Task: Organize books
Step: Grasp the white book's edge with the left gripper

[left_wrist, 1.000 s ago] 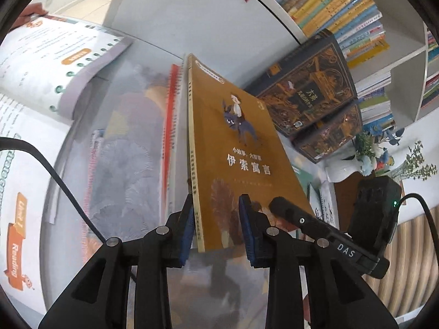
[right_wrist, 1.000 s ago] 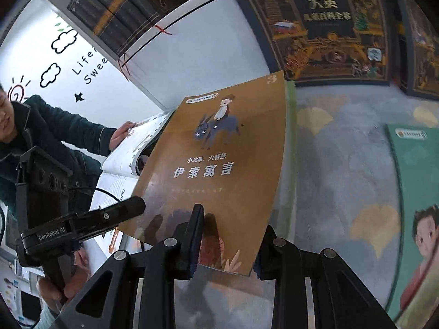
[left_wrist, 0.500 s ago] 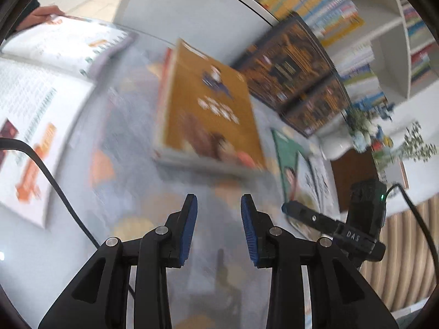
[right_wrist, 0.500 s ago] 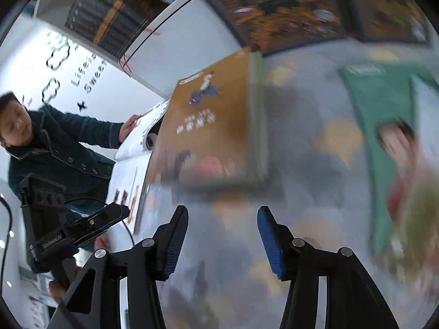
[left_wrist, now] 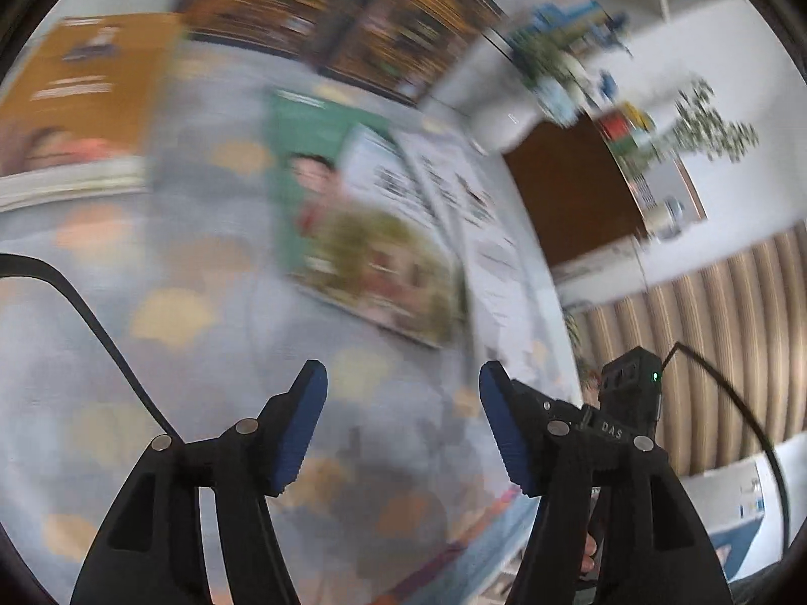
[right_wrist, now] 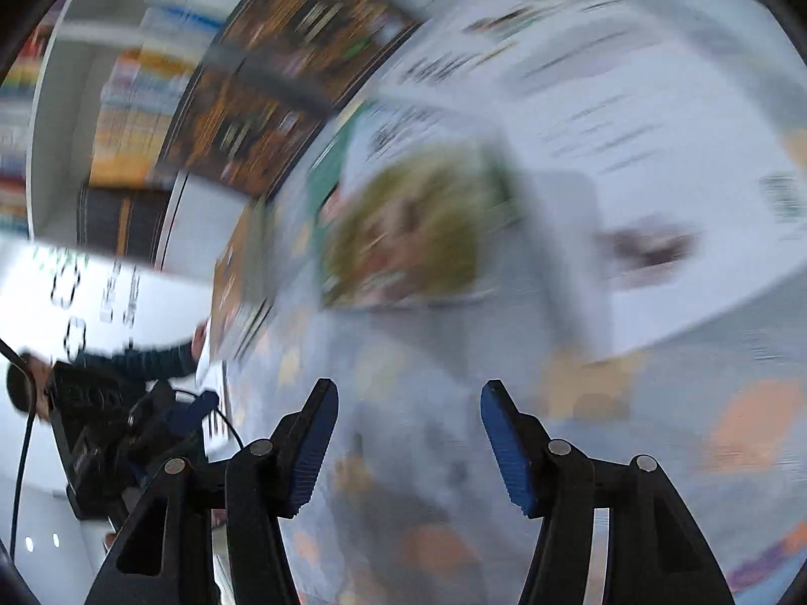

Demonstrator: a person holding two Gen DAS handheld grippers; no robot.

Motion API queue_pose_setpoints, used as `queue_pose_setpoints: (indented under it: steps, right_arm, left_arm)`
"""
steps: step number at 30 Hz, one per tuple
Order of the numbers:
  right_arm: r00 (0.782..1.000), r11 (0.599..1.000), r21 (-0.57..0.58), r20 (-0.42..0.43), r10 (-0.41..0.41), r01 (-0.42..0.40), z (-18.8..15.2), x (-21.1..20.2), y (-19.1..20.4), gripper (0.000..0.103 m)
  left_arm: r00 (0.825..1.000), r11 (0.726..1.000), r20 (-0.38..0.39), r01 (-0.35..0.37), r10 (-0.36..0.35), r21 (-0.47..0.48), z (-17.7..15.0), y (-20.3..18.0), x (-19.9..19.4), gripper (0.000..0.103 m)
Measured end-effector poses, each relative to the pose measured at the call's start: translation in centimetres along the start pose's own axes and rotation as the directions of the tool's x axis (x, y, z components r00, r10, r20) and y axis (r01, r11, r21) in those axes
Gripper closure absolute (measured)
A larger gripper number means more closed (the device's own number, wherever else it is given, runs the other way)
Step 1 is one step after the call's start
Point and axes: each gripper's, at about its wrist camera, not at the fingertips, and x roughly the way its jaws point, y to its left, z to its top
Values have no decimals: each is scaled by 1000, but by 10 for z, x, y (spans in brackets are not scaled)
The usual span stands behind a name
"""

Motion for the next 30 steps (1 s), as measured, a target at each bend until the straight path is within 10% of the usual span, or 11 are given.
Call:
queue_pose_setpoints:
  steps: [14, 30]
  right_arm:
    - [977, 982, 110, 129, -170, 156, 78, -74, -124, 46]
    - [983, 986, -49, 101, -151, 157, 99, -52, -135, 57]
  left_arm:
    - [985, 987, -152, -62, 85, 146, -4, -105, 154, 42]
    - [980, 989, -135, -138, 145, 55, -14, -104, 194, 42]
